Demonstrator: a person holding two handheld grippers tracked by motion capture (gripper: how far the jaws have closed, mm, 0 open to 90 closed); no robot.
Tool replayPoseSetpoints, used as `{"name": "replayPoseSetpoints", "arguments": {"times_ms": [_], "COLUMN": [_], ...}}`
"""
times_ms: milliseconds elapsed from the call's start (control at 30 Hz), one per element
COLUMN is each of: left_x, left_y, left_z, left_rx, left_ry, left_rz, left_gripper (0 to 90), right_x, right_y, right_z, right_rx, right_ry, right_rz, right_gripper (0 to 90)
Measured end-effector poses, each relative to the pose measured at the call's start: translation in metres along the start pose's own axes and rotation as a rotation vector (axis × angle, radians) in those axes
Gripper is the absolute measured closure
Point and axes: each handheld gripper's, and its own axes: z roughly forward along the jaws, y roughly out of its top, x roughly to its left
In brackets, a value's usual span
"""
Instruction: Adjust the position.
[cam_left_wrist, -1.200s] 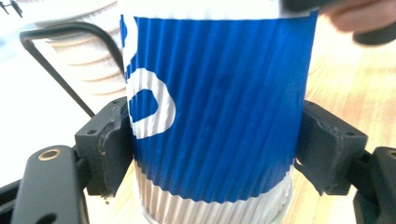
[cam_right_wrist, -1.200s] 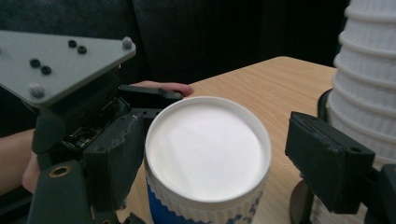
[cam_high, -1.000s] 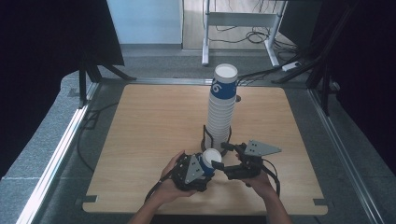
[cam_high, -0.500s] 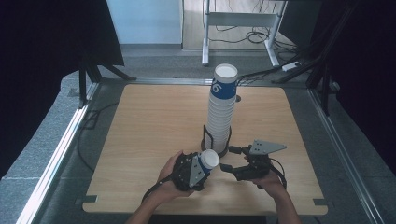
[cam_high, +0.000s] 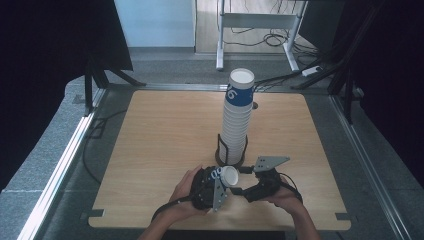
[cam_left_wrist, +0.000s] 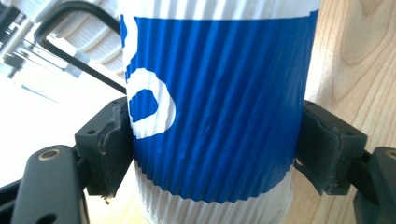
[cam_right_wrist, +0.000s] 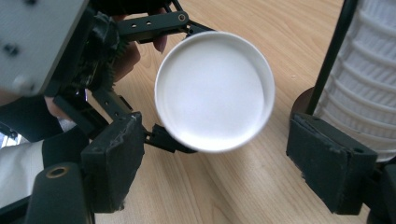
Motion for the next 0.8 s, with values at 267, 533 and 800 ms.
{"name": "replayPoseSetpoints", "arguments": {"times_ms": [267, 533, 800], "left_x": [-0.010, -0.012, -0.007], "left_y": [0.005, 0.008, 0.009], "left_z": [0.000, -0.002, -0.003], "left_rx": [0.009, -0.004, -0.013], "left_ry": [0.029, 0.018, 0.016], "left_rz": [0.072, 0.070, 0.007], "left_gripper": [20.4, 20.2, 11.8], "right_x": [0.001, 0.001, -0.006], "right_y": [-0.001, -0.003, -0.004], "right_z": [0.011, 0.018, 0.014], "right_rx": [0.002, -0.012, -0.051], "right_ry": [0.016, 0.040, 0.055], "right_rz": [0.009, 0.025, 0.057], "right_gripper": [20.1, 25.9, 27.6]}}
